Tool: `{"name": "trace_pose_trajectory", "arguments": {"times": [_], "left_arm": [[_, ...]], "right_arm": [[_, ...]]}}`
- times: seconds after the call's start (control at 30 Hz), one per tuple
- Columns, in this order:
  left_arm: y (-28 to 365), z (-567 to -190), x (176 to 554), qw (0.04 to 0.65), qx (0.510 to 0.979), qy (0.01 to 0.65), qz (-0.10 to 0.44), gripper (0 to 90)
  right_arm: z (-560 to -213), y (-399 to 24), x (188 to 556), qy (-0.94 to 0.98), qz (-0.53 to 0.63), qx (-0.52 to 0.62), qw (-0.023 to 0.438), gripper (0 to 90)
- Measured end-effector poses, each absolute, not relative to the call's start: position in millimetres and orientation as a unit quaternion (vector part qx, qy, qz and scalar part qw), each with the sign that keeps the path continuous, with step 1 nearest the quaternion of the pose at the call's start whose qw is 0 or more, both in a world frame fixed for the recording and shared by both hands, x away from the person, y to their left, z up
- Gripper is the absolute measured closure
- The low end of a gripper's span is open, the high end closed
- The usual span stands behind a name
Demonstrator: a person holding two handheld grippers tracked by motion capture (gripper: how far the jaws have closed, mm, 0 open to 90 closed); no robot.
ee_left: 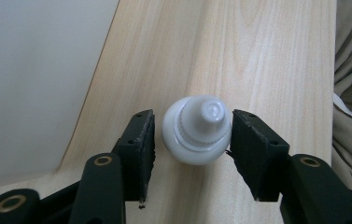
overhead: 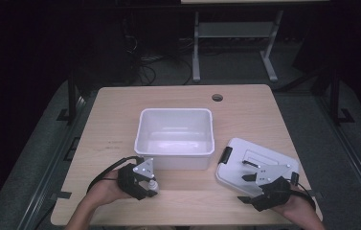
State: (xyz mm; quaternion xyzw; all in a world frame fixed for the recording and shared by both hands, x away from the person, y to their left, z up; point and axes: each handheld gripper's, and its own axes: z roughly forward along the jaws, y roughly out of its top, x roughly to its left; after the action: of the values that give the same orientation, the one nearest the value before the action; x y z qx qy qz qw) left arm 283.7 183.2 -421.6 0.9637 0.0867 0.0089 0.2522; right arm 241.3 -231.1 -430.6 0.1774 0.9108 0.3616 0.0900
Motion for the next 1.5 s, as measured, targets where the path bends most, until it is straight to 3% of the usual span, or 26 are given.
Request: {"name": "trace_pose_trajectory", "arguments": {"times": [1.5], "left_arm": [[173,-423,287,0.228,0.971,0.069,0.009,59.4]], "right_arm": [[-432,-231,241,0.912,0.359,0.175,0.089,30.9]]}}
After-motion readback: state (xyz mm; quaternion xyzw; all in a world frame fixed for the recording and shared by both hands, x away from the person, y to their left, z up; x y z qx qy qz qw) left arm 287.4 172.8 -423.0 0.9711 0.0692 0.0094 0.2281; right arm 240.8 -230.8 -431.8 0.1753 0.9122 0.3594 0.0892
